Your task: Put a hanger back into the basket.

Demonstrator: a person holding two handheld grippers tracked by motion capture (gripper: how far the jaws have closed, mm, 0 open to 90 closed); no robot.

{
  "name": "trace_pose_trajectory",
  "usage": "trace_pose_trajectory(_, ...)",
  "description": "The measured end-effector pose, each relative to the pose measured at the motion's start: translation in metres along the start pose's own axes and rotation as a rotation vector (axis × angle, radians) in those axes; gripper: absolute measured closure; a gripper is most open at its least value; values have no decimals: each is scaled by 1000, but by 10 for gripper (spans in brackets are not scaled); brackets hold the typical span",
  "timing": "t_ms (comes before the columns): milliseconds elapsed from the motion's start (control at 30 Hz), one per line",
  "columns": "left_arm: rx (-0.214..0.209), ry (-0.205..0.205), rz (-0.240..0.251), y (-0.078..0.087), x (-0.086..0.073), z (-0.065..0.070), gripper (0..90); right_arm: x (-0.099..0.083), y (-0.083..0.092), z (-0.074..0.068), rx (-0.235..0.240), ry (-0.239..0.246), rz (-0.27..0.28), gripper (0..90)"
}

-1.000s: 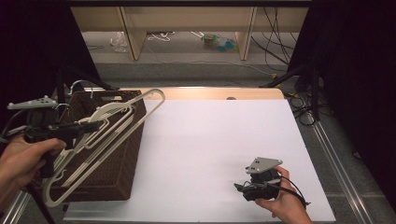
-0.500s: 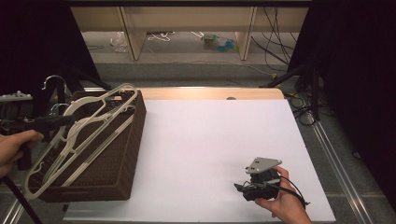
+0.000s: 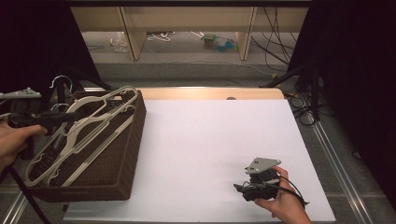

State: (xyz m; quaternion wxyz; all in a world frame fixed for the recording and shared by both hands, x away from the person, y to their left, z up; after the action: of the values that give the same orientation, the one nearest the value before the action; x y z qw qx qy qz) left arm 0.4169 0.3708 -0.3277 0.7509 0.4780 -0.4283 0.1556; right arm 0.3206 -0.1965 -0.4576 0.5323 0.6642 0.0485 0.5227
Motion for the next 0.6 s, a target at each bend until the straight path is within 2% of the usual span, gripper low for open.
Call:
trace_pose_trajectory(33,-5,1,-6,-3,-1,-1,861,0,0,0,-1,2,2,327)
trace_pose_trajectory(67,-4,-16,-24,-6,-3,-4,861,0,0,0,-1,3,3,328)
trace_pose_trajectory(167,5,-19,-52,-14,-8,-10,861,0,1,0,1,2,3,330)
trace_pose_trajectory(267,1,3,-35,-20,-11,-13,860,0,-1,0,2,6,6,332)
trace_pose_trajectory(400,-16,-14,-16,-25,-19,-20,860,-1,0,-1,17,9,-16,332)
trace_pose_trajectory(467,-13,21,1,-25,-25,-24,859,0,1,-1,11,13,-10,332)
trace_pose_trajectory(500,-17,20,-5,-26,-29,-26,860,1,0,-1,3,12,6,332)
trace_pose_trajectory(533,-2,-1,-27,-27,-33,-28,860,1,0,-1,0,10,5,332)
trace_pose_trajectory(567,2,-4,-33,-29,-35,-28,860,0,1,-1,14,9,-15,332)
trace_pose_trajectory(600,4,1,-43,-33,-39,-28,860,0,-1,-2,6,11,-3,332)
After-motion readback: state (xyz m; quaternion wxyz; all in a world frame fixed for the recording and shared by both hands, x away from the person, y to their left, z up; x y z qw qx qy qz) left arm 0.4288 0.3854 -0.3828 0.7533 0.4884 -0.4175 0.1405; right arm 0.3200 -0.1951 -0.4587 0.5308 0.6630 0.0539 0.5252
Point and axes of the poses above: each handheld gripper's, and its own axes: y roughly backward along the jaws, x roughly out of its top, z roughly to its right, the point moved 4 cm from there along -y, roughly forward along the jaws, and after that the axes turned 2 degrees about -x, right-handed, at the moved point
